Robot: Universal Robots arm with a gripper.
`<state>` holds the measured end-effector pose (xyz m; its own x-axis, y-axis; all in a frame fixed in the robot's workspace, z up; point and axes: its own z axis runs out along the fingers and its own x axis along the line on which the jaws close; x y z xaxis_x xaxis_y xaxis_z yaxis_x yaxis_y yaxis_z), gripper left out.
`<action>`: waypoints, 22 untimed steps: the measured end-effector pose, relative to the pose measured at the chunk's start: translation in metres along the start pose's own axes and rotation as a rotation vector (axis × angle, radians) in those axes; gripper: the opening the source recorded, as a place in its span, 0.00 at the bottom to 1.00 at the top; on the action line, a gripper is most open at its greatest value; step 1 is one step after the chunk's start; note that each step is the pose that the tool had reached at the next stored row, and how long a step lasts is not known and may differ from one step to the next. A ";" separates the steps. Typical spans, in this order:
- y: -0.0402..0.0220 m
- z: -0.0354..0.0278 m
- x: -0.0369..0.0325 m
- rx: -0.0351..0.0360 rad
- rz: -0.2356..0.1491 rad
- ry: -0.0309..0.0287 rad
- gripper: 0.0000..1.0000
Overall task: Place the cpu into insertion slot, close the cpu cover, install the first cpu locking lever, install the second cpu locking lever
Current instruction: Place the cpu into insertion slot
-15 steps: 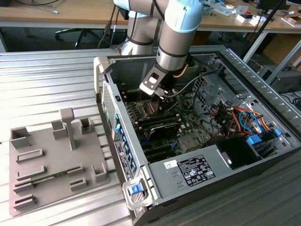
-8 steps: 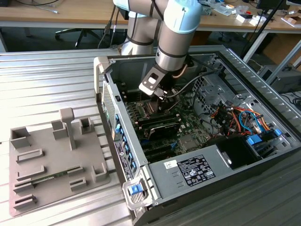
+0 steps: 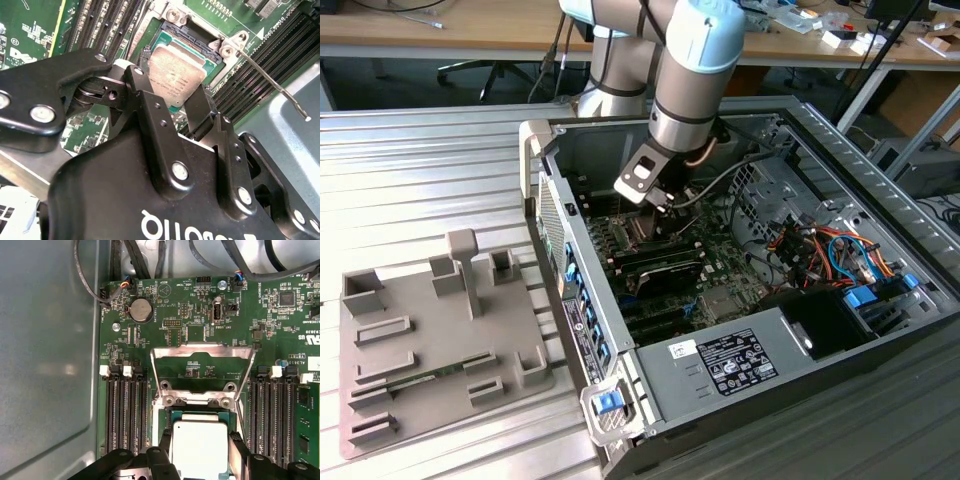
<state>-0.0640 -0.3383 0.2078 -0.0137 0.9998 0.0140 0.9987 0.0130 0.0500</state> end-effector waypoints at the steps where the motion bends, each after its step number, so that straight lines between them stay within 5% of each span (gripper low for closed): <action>1: 0.0000 0.0004 0.0001 0.0000 0.000 0.0001 0.53; 22: -0.0019 0.0081 0.0039 0.0001 0.009 -0.0007 0.53</action>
<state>-0.0656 -0.3344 0.1997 -0.0046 0.9999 0.0137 0.9988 0.0039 0.0498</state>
